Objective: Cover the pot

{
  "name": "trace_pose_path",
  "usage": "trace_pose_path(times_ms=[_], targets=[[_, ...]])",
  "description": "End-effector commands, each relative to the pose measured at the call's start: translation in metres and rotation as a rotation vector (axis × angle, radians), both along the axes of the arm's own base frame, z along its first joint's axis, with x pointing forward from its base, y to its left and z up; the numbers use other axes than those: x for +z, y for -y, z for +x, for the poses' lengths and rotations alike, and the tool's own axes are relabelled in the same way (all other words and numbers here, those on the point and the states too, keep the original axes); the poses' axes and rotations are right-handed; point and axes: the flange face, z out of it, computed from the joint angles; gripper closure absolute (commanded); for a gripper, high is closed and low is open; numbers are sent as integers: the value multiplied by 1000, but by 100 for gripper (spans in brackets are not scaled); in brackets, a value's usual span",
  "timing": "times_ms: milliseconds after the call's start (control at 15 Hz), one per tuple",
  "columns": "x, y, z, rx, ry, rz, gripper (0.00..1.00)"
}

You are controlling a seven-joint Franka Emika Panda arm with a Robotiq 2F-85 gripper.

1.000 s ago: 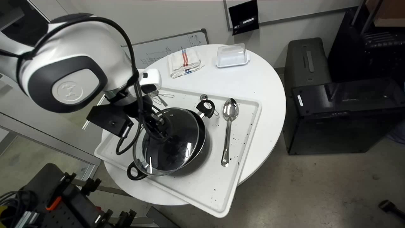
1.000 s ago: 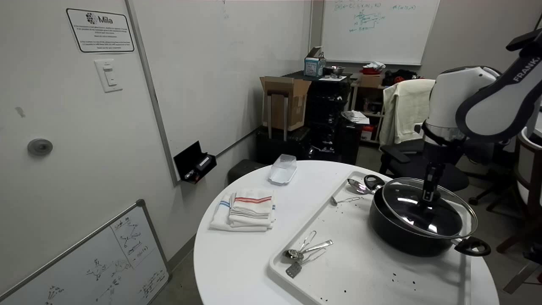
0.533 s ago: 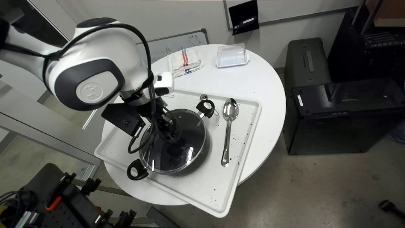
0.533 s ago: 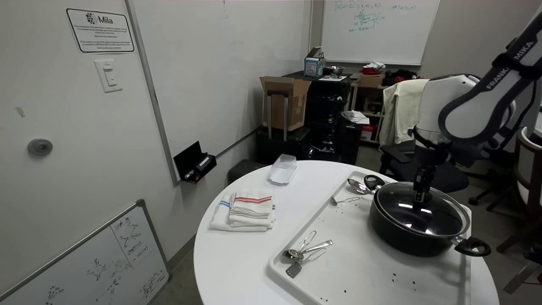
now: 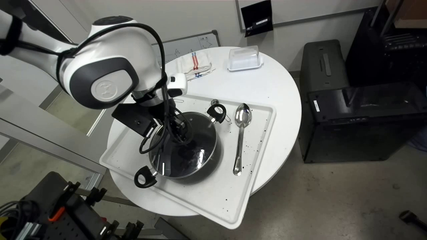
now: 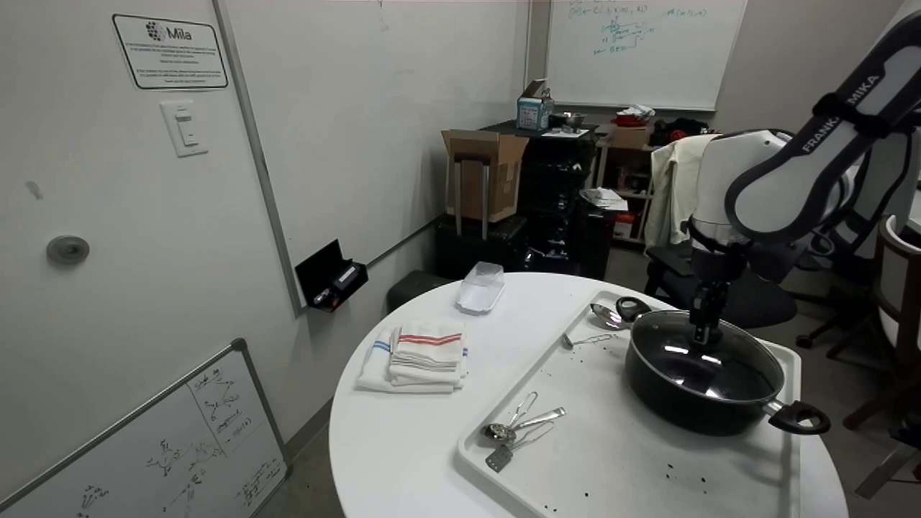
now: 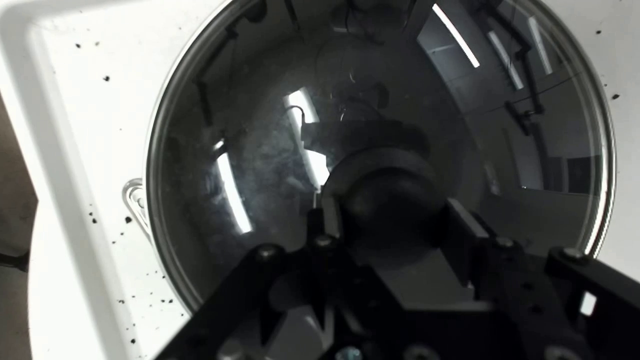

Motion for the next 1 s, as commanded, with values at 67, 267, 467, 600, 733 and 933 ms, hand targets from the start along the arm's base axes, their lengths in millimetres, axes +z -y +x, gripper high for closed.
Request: trace_pose_path(times_ms=[67, 267, 467, 600, 733, 933], targets=[[2, -4, 8, -18, -12, 25, 75], [1, -3, 7, -21, -15, 32, 75], [4, -2, 5, -32, -13, 43, 25], [13, -6, 1, -26, 1, 43, 18], [27, -13, -4, -5, 21, 40, 3], [51, -26, -13, 30, 45, 35, 0]])
